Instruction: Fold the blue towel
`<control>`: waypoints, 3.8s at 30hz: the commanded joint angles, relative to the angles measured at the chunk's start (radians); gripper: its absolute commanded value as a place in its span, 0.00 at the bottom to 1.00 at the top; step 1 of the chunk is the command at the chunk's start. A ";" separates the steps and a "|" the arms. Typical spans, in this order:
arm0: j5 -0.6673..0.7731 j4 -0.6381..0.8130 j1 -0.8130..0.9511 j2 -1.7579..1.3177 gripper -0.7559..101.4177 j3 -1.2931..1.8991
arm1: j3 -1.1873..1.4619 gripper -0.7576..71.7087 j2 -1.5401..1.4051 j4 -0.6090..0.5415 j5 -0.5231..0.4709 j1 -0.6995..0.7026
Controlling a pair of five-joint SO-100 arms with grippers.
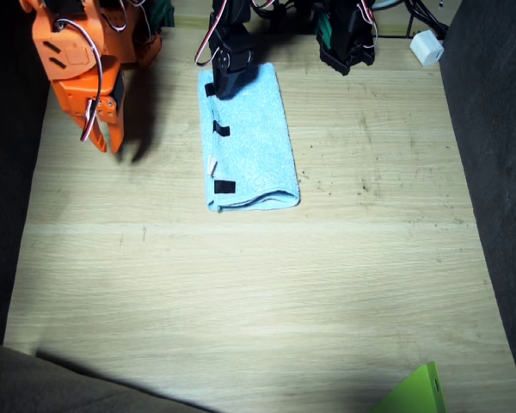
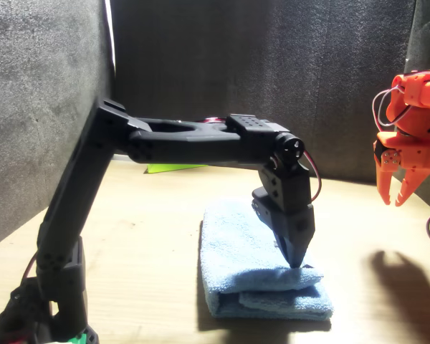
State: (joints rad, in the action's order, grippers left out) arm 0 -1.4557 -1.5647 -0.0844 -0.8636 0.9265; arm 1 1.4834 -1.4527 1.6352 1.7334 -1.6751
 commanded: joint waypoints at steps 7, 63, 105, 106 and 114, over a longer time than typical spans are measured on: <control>0.067 -0.250 -0.204 0.276 0.00 -0.449 | 0.009 0.13 -0.049 0.011 -0.020 0.051; 0.075 0.153 1.315 -1.466 0.00 1.201 | 0.505 0.01 -0.683 -0.114 -0.221 0.314; -0.028 0.034 1.675 -2.310 0.00 1.764 | 1.272 0.01 -1.697 -0.232 -0.295 0.383; -0.049 0.043 1.692 -2.312 0.00 1.779 | 1.272 0.01 -1.697 -0.232 -0.293 0.387; -0.041 0.051 1.721 -2.312 0.00 1.784 | 1.272 0.01 -1.697 -0.232 -0.270 0.414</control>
State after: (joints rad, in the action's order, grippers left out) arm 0 -1.4803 -1.5094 1.6383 -3.1646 2.7136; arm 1 2.7443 -3.1477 1.3898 1.4389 -1.2563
